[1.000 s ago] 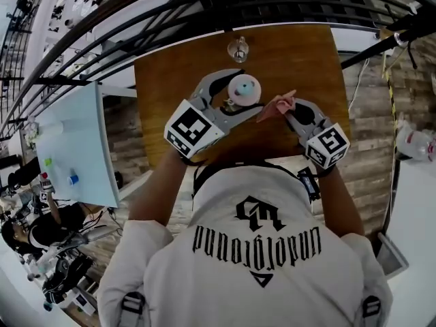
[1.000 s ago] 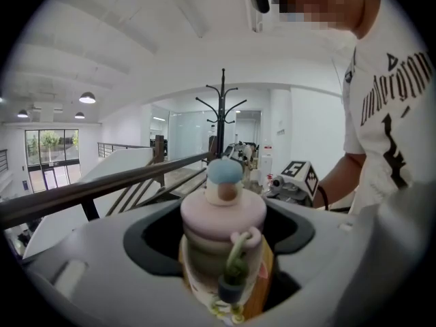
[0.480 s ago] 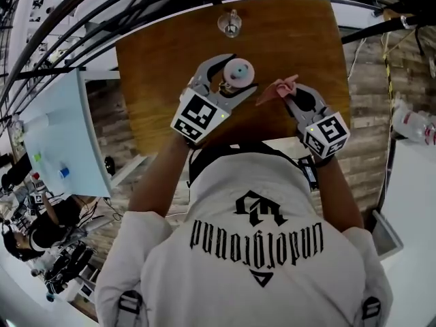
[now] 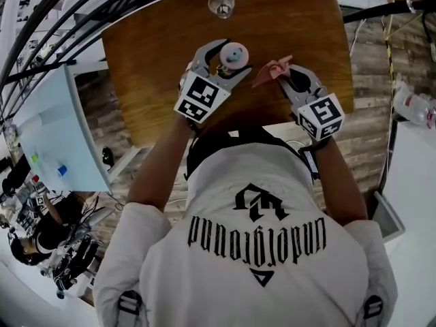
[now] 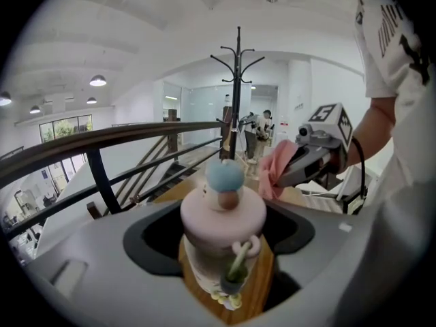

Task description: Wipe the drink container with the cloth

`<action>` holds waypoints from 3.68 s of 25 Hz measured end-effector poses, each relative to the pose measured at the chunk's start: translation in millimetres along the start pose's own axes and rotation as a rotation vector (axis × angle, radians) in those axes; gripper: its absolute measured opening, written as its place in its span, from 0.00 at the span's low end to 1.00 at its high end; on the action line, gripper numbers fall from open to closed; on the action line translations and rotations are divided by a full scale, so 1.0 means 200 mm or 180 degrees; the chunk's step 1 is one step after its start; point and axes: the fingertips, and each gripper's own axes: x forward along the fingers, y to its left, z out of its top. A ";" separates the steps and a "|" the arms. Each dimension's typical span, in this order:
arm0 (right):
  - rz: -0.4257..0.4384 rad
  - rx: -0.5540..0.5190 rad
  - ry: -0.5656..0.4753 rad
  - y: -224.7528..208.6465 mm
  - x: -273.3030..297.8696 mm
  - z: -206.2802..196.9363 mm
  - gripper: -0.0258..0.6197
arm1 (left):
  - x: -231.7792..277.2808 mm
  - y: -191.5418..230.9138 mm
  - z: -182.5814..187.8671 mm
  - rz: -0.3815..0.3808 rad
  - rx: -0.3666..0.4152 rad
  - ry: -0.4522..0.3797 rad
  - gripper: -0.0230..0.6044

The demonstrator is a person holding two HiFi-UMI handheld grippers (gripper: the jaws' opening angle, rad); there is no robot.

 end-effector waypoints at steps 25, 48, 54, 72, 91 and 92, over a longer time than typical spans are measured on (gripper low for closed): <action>-0.0046 0.0073 0.0170 -0.07 0.03 -0.13 0.11 | 0.22 -0.03 -0.40 0.0138 -0.0015 0.0294 0.65; -0.0012 -0.0097 0.0002 -0.03 -0.13 0.01 0.11 | -0.07 -0.05 -0.25 0.0518 -0.0581 -0.0270 0.65; 0.0067 -0.0236 -0.0147 0.09 -0.23 0.14 0.11 | -0.27 -0.10 -0.07 0.0619 -0.0598 -0.0518 0.58; 0.0331 -0.0627 -0.0661 0.40 -0.43 0.61 0.11 | -0.69 -0.21 0.29 0.0784 -0.0458 -0.0925 0.12; -0.0112 -0.0578 -0.0853 0.65 -0.44 0.70 0.11 | -1.16 -0.19 0.43 0.0547 -0.0082 -0.1221 0.11; -0.0150 -0.0576 -0.0853 0.70 -0.43 0.68 0.11 | -1.22 -0.20 0.40 0.0524 -0.0059 -0.1229 0.11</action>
